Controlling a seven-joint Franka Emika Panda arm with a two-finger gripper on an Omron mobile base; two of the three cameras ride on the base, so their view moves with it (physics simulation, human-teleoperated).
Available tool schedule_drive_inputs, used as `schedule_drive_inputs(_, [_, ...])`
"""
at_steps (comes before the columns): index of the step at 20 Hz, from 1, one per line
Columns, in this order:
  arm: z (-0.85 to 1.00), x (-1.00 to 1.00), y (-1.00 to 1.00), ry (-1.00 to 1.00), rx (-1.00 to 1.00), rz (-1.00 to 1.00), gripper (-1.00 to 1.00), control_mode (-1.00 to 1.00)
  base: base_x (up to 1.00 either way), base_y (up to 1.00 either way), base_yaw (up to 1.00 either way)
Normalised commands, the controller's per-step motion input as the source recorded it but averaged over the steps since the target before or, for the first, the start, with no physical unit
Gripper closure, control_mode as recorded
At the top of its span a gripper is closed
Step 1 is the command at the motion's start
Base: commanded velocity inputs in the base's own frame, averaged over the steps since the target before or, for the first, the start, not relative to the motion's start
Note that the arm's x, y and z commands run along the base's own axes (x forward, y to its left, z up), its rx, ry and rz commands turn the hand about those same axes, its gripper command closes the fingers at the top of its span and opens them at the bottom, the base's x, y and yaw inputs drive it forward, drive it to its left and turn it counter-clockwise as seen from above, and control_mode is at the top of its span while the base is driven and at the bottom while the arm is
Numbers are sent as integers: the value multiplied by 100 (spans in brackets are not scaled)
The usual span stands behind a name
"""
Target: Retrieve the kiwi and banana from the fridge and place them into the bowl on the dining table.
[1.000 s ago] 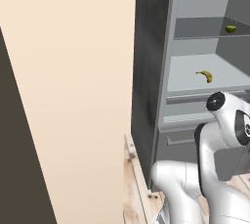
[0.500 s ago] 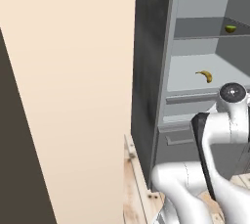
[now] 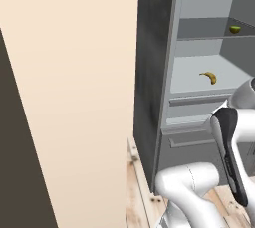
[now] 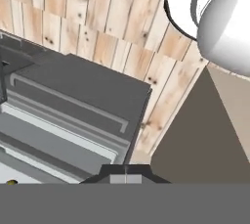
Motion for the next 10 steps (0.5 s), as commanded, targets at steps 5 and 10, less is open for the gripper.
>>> schedule_drive_inputs(5, [-22, -45, 48, -1, 2, -6, 100, -100, 0, 0, 0])
schedule_drive_inputs(10, [-32, -45, 67, -3, 0, -2, 100, -100, 0, 0, 0])
